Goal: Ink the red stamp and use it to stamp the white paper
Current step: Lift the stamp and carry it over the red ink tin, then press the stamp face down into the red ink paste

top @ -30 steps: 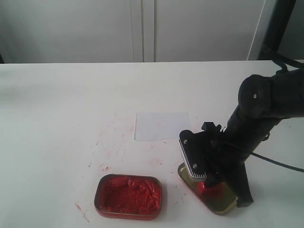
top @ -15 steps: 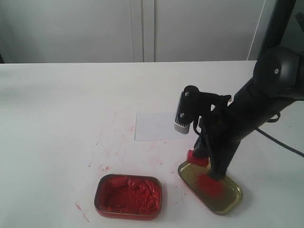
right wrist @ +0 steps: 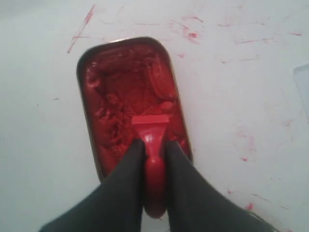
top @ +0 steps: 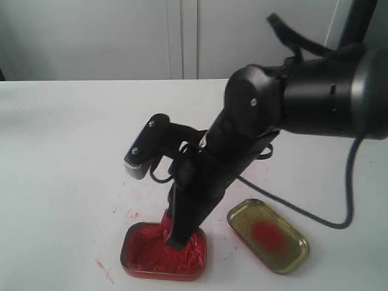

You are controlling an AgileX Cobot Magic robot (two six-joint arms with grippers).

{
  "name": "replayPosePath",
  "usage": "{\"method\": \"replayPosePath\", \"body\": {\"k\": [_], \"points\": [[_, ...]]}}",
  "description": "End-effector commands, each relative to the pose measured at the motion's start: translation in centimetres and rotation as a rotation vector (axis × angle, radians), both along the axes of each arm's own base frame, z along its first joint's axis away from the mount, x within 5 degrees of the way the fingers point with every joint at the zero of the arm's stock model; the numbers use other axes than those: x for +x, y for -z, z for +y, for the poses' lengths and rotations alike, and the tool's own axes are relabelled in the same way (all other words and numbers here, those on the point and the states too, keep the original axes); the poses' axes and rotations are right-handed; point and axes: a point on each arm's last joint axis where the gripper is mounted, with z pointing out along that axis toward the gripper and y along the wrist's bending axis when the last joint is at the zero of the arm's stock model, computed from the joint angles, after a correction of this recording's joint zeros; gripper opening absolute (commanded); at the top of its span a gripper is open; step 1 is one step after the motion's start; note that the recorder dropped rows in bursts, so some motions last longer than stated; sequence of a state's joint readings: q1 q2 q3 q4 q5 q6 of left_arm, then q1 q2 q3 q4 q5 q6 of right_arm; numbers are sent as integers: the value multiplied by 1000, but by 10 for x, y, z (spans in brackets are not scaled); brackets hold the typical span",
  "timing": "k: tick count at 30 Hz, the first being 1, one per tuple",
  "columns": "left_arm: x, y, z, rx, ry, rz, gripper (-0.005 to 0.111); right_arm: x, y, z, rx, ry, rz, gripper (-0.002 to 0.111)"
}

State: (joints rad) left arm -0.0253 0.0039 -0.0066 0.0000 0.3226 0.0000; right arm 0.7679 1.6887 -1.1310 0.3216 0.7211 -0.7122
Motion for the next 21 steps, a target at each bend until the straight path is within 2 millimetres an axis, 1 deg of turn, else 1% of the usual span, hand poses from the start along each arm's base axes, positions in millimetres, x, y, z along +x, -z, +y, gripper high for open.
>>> {"method": "replayPosePath", "body": {"k": [1, 4, 7, 11, 17, 21], "points": [[0, 3, 0, -6, -1, 11, 0, -4, 12, 22, -62, 18, -9, 0], [0, 3, 0, -6, -1, 11, 0, -8, 20, 34, -81, 8, -11, 0], [0, 3, 0, -6, -1, 11, 0, -11, 28, 40, -92, -6, -6, 0], [0, 3, 0, -6, -1, 11, 0, -8, 37, 44, -97, 4, -5, 0], [0, 3, 0, -6, -1, 11, 0, -5, 45, 46, -105, -3, -24, 0], [0, 3, 0, -6, -1, 11, 0, -2, 56, 49, -107, 1, -25, 0]]}}
